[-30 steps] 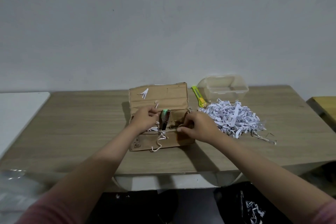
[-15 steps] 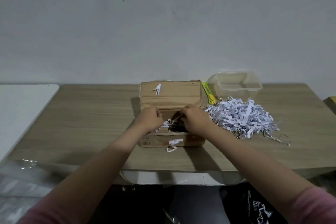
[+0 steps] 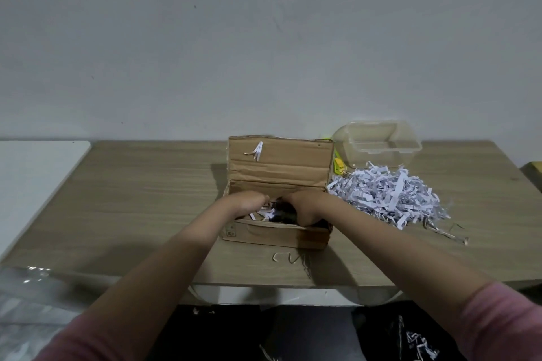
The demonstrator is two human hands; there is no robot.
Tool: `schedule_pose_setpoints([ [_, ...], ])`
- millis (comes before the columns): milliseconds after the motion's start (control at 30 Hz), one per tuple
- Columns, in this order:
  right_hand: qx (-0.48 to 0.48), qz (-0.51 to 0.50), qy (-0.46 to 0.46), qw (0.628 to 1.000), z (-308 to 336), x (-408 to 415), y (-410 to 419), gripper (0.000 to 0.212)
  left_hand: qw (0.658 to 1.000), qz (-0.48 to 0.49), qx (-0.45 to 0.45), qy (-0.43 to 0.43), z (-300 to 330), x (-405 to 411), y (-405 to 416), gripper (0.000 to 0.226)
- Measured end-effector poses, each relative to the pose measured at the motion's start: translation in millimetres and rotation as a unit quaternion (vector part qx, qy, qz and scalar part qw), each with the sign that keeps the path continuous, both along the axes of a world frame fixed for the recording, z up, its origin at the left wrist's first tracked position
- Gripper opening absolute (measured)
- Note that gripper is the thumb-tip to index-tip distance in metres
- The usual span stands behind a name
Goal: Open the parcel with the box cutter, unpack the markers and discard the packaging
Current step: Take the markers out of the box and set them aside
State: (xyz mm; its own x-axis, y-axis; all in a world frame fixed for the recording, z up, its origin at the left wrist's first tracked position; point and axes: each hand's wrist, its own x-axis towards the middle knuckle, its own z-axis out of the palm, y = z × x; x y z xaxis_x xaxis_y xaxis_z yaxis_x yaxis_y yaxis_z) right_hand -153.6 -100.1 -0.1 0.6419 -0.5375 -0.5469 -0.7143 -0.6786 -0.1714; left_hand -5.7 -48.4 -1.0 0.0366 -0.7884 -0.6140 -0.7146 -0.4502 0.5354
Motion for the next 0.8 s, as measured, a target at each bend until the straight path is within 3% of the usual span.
schedule_pose_setpoints([
  [133, 0.013, 0.000, -0.052, 0.999, -1, -3, -3, 0.060, 0.998, 0.035, 0.036, 0.046, -5, -4, -2, 0.037],
  [333, 0.001, 0.046, -0.036, 0.998, -6, -4, -8, 0.060, 0.987, 0.098, 0.061, 0.112, -11, -1, -4, 0.033],
  [500, -0.065, 0.042, -0.122, 0.989, -6, -5, -8, 0.041, 0.985, 0.117, -0.010, 0.126, -9, 1, -2, 0.026],
  [567, -0.101, 0.066, -0.139, 0.983, -7, -9, -8, 0.045, 0.983, 0.127, -0.047, 0.121, -7, 3, 0, 0.024],
  [733, -0.076, 0.128, -0.057, 0.987, -4, -4, -13, 0.064, 0.985, 0.100, -0.126, 0.059, -9, 14, 10, 0.013],
  [800, -0.058, 0.137, -0.038, 0.988, -3, -1, -14, 0.062, 0.983, 0.083, -0.141, 0.078, -14, 19, 16, 0.030],
])
